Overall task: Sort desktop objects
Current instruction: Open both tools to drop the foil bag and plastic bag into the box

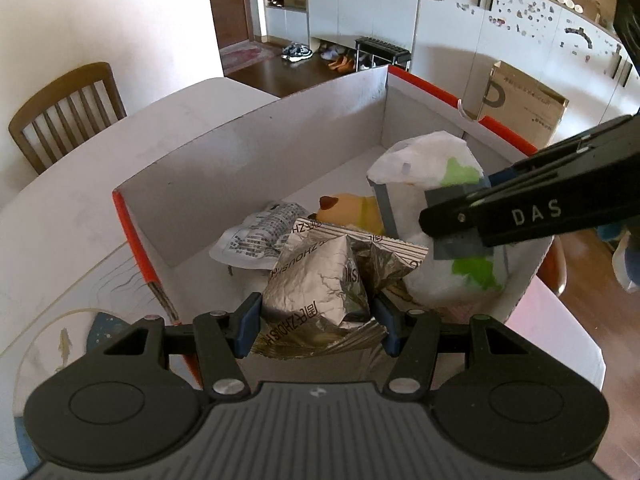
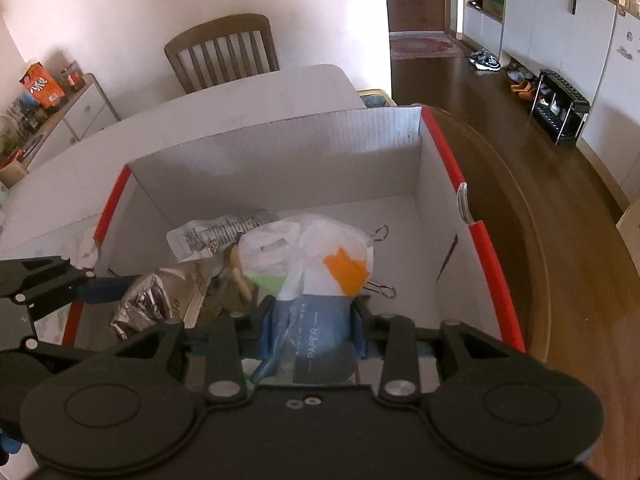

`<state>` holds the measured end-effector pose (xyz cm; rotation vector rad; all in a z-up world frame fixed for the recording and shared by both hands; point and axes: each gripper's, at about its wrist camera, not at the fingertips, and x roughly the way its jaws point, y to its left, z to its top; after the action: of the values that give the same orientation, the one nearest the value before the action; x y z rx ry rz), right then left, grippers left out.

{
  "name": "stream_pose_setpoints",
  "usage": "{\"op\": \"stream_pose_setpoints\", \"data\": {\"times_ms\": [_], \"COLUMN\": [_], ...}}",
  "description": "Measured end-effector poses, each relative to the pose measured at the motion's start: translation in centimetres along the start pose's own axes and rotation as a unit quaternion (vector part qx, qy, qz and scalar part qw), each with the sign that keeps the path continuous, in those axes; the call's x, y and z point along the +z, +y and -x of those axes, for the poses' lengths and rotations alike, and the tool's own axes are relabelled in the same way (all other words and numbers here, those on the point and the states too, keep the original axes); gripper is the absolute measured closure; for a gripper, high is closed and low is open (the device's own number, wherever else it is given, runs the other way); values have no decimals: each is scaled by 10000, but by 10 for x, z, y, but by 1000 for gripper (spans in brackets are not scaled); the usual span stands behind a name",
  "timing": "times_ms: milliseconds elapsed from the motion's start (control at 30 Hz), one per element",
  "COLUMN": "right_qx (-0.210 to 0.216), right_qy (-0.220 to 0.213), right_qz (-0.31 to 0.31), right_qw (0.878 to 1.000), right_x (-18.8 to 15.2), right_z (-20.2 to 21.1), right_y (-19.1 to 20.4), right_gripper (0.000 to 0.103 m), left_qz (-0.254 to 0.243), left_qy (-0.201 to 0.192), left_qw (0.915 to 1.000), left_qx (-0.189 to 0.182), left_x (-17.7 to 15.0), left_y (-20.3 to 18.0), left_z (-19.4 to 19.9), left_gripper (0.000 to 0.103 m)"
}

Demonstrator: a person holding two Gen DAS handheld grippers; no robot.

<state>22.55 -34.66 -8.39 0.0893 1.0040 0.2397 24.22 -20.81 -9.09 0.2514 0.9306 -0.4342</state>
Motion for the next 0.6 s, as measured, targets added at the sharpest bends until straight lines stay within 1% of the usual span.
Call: {"op": "stream_pose_setpoints", "data": {"times_ms": [167,300,467,533,600], "right_qx": [-34,-21,-67,-87,-91], "right_qy": [47,56,37,23,16], "right_qz": [21,41,88,89,88], "right_qw": [10000,10000,9999,9999,9999], "right_x": [-4,-6,-7,-8,-8], "right_z": [-3,-4,-3,-1,1], "right_y": [1,-1,-1,-2,-3], "right_gripper": [63,58,58,58,56], "left_qz": [-85,-99,-79,6,100], "left_qy": [50,89,84,44,2], "left_qw": [9999,9999,9999,10000,9999], "left_qx": [38,45,76,84,18], "left_x": [2,4,4,4,4], "left_y": [-2,-2,-2,0,2], "left_z": [-5,-6,-6,-5,-2], "left_gripper": [46,46,45,40,27]}}
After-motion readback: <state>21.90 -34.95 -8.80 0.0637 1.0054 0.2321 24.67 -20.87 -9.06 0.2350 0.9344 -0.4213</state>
